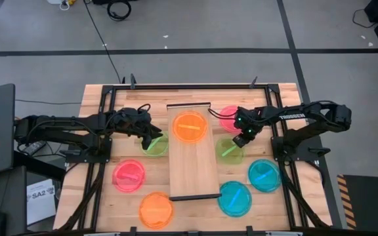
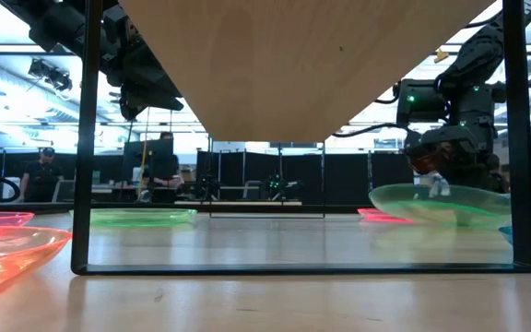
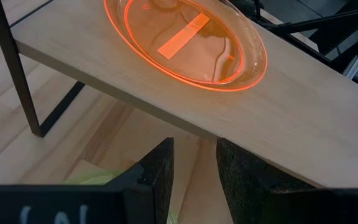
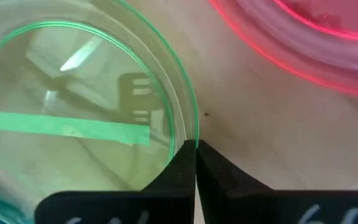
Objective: Place and stack plates onto a shelf
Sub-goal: Put the right green plate on the shelf
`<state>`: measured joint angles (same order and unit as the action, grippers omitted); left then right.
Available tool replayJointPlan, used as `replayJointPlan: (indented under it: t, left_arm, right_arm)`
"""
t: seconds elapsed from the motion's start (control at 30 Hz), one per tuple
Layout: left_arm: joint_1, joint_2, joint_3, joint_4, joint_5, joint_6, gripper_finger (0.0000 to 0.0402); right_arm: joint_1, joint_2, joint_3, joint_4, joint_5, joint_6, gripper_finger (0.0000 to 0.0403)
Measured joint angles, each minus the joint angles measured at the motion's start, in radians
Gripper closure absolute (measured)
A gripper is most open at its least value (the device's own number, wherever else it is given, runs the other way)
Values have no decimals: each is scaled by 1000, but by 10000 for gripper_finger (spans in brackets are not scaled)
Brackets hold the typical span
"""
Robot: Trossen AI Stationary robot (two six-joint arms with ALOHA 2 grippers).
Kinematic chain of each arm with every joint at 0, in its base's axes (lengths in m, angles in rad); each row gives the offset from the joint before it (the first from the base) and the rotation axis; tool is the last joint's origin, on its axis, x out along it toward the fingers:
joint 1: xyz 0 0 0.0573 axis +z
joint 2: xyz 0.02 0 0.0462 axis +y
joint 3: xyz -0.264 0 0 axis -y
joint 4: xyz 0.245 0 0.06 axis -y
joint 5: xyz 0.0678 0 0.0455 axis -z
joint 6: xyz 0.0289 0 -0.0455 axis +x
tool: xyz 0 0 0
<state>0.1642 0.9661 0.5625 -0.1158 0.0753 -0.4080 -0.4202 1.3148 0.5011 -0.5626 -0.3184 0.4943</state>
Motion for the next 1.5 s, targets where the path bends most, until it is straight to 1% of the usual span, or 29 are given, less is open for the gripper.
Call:
replayJointPlan:
  t: [0.1,0.27,0.4,0.77,0.9,1.2,1.5]
  left_arm:
    - [0,0,0,0,0,0,273]
    - [0,0,0,0,0,0,273]
    - [0,0,0,0,0,0,273]
    - [0,0,0,0,0,0,273]
    - [0,0,0,0,0,0,273]
    - [0,0,0,0,0,0,273]
    - [0,0,0,0,0,0,273]
  right_arm:
    - [0,0,0,-10,-2,3,390]
    - [0,-2,0,-29,-15,0,396]
    - [0,-29,1,-75,-22,0,397]
    - [0,-162,91,-470,66,-3,397]
    - [-1,-218,131,-563,102,-1,397]
    - [-34,-321,283,-664,143,-1,398]
    - [-61,-353,548,-802,162,-45,398]
